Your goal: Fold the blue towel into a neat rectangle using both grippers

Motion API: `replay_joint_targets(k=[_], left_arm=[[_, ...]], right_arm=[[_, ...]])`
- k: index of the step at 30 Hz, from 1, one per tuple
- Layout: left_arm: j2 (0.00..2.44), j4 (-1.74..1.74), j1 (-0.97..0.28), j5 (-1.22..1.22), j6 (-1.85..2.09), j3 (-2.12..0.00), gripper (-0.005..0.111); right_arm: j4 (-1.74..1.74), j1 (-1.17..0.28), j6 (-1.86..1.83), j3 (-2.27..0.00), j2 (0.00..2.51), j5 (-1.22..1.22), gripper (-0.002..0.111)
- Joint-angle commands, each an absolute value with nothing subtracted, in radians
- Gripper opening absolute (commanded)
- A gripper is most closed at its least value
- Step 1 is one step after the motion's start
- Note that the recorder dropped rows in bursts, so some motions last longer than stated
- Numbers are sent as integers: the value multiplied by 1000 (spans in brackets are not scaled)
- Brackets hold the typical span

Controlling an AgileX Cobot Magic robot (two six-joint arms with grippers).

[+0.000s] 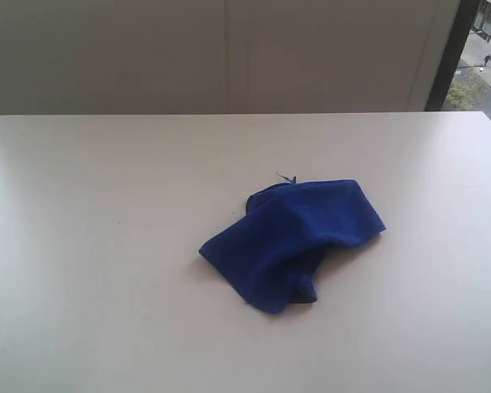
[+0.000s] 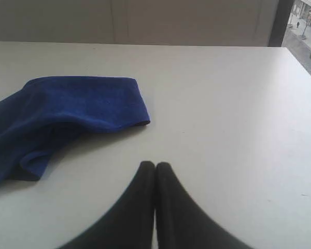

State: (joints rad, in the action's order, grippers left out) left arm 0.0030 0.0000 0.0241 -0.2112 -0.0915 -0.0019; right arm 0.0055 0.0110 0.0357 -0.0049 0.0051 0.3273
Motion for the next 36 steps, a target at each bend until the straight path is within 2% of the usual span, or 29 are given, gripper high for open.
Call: replay_joint_targets(k=[1,19,21,24,27,36], left_arm=[[0,0,27,-211,-91,0,0],[0,8,27,-193,-77,0,0],[0,8,27,-141,-42,0,0],[0,8,27,104,-39,0,0],[0,8,27,226,-39,0,0],[0,8,27,344,-45,0,0]], right_arm=[[8,10,29,0,0,317,0],[8,10,29,0,0,317,0],[8,10,29,0,0,317,0],[8,10,29,0,0,317,0],[8,10,29,0,0,317,0],[8,10,29,0,0,317,0]])
